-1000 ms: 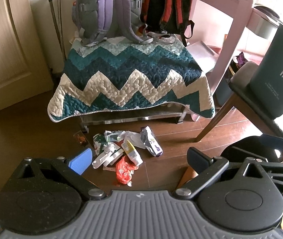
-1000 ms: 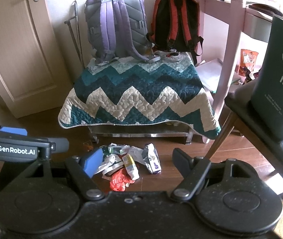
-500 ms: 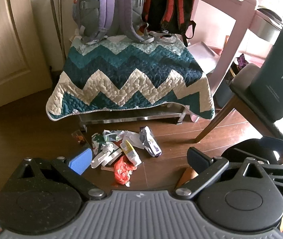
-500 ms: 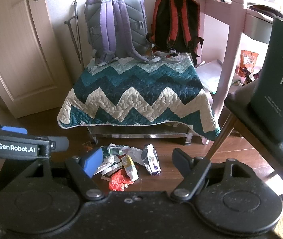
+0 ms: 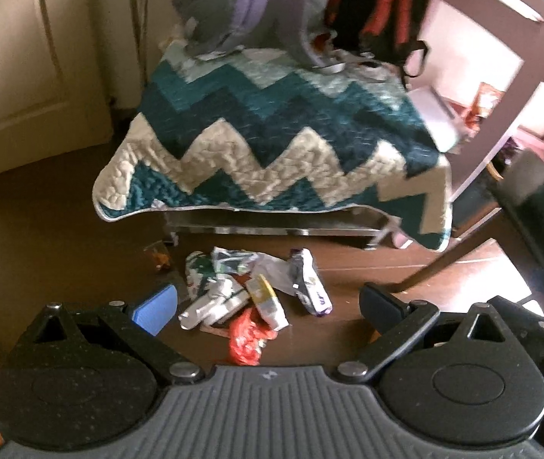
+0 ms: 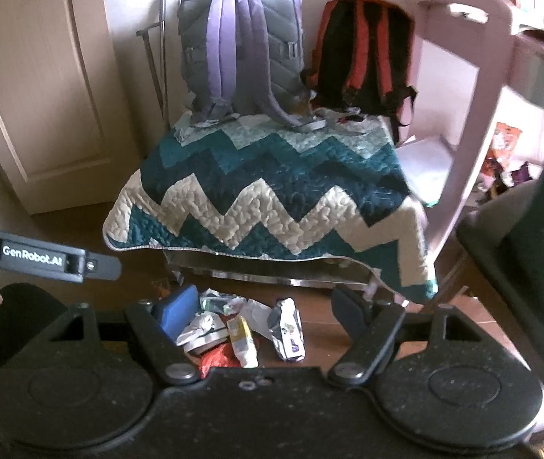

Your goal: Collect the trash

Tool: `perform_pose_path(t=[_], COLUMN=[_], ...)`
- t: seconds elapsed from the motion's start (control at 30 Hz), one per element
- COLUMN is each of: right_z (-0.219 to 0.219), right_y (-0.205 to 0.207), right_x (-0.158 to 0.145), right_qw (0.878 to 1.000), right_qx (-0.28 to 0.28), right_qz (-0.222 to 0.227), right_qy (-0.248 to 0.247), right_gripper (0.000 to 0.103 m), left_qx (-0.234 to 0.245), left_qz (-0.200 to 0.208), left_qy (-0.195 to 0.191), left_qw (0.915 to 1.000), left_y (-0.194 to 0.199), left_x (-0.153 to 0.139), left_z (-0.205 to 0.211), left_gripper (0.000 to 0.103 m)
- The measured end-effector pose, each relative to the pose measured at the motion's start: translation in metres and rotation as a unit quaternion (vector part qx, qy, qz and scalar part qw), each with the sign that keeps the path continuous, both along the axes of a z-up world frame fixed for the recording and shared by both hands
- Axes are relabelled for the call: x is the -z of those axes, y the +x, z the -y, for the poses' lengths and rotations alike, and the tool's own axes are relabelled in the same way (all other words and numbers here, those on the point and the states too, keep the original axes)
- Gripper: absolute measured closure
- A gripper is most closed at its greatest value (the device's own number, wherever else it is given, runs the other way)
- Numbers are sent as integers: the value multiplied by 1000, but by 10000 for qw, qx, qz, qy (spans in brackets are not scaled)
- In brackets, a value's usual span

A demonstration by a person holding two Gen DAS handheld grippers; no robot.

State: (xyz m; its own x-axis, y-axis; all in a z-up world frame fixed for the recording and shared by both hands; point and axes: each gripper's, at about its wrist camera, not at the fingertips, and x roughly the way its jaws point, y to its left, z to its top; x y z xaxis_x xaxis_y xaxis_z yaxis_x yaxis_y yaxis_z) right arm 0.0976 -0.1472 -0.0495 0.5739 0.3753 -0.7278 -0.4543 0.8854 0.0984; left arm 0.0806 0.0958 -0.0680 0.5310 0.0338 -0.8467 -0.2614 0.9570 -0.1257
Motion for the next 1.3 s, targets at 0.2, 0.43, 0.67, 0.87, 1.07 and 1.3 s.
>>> perform_pose_path(t=[0.2,0.43,0.67,0.87,1.07,1.3], right_z=[-16,-43,-70,-93,-107,-112], right_y=[54,110,155,181,205,210], right_x=[48,110,181,238,303,347], right_qw=[9990,9977,9926,9870,9775,9691], right_qx=[-90,-278,-387,-478,-311,-406], right_qz=[-430,-569,-1025,-1266,-1761,-2057], right_qy=[10,-238,-521,-871,-1115,-1300], right_gripper=[26,26,26,28,28,28], left_qx=[-269,-510,-280,210,270,400], left_qz=[-66,-311,-747,-1103,-1466,-1447], left_qy=[124,407,804,736,655,711], left_qw=[9995,9974,9936,9909,9867,9861], left_y=[50,103,136,160,171,173], left_x=[26,72,136,204,301,371], left_z=[-57,-119,-163,-187,-193,-203], left_gripper=[1,1,1,1,1,1])
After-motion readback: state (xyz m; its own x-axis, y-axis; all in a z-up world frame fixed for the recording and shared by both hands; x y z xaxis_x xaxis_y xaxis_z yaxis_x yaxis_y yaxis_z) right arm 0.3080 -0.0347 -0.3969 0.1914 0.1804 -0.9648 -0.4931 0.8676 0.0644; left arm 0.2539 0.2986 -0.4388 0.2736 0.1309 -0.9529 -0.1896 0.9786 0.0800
